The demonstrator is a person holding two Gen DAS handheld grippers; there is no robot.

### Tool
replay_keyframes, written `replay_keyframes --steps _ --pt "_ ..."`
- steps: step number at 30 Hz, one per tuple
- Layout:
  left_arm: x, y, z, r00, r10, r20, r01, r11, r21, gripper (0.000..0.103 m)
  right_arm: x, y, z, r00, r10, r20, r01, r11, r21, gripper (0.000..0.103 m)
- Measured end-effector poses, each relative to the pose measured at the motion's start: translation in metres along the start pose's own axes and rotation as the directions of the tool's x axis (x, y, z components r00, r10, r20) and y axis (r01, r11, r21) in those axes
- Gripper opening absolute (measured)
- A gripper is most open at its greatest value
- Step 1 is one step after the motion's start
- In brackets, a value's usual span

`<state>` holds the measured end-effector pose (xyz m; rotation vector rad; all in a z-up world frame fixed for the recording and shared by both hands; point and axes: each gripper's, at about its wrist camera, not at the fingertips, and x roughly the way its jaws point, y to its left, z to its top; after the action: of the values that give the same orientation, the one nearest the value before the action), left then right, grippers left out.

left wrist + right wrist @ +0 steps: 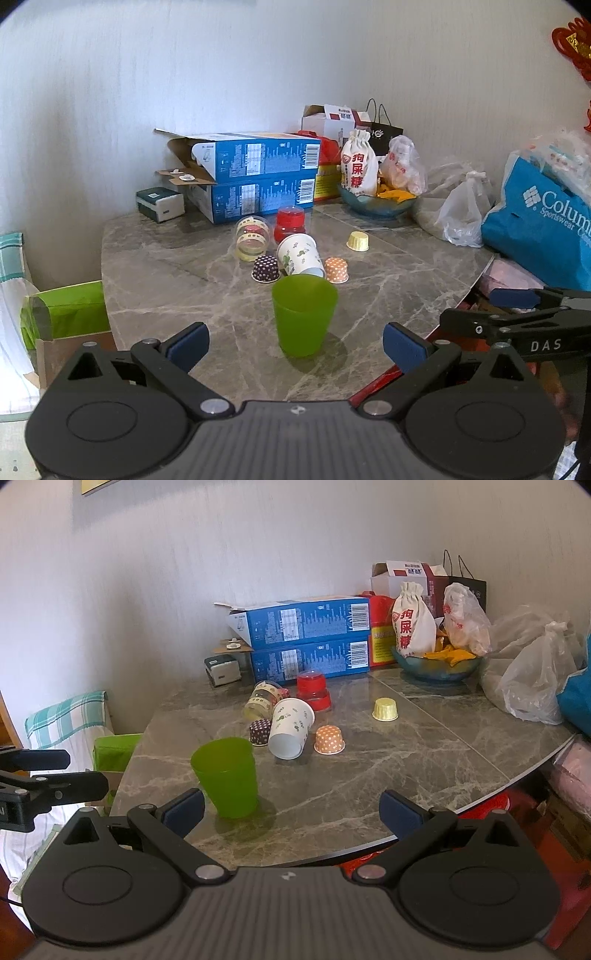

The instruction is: Flip cup upright

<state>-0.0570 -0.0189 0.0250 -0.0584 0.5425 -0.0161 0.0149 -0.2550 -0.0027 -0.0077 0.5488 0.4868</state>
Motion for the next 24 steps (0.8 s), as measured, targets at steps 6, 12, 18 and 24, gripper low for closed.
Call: replay_keyframes --steps 6,12,18,24 --pt "0.003 0.003 0.000 1.000 -0.004 0.007 0.004 1.000 -0.004 0.101 0.005 0.003 0.001 1.000 0.000 -0.007 -0.001 1.000 -0.012 0.102" --pt "0.005 0.003 0.000 1.000 -0.003 0.007 0.003 1.000 -0.005 0.101 0.011 0.003 0.002 1.000 0.010 -0.014 -0.010 1.000 -0.014 0.102" --pt "0.010 0.008 0.000 1.000 -0.004 0.000 0.004 1.000 -0.011 0.101 0.016 0.007 0.002 1.000 0.010 -0.022 -0.010 0.999 -0.032 0.102" --pt "0.015 0.014 -0.001 1.000 -0.002 -0.001 0.002 1.000 -0.031 0.101 0.018 0.007 0.003 1.000 0.000 -0.023 -0.001 0.999 -0.035 0.102"
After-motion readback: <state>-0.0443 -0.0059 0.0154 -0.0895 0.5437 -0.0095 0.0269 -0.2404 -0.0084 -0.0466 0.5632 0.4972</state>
